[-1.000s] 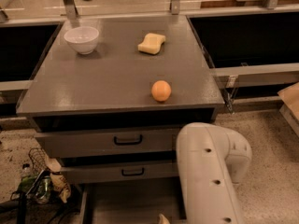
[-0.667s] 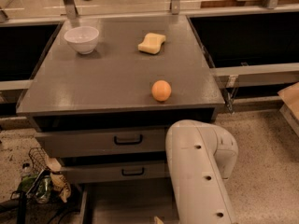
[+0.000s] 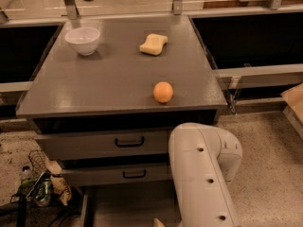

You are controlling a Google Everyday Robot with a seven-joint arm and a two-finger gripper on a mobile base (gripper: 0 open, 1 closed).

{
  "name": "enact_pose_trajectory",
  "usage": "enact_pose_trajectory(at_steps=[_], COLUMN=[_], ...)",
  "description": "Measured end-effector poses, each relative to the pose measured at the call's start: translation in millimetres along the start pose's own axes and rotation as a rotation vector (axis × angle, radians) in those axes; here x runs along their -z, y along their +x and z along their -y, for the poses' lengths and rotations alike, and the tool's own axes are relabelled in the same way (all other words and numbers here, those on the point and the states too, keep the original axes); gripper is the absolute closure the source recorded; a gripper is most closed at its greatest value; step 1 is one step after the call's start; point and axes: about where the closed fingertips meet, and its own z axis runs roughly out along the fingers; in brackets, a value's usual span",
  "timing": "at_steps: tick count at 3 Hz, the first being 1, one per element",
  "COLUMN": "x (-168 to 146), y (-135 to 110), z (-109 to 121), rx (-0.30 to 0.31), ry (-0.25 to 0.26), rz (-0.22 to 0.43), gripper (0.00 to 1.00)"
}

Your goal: Open bottom drawer

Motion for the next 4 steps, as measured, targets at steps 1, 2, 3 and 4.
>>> enact_pose_trajectory(at_steps=[1,2,3,4], x=[1,0,-23,-24], y=[-1,-1,7,7], z=[-9,-9,-7,-7], rx=[0.021,0.021,-0.017,-0.018], ry=[-0.023,-0.023,-0.05,-0.051], rz=[-0.001,-0.001,-0.032,-0.033], gripper=[0.0,0.0,0.0,0.0])
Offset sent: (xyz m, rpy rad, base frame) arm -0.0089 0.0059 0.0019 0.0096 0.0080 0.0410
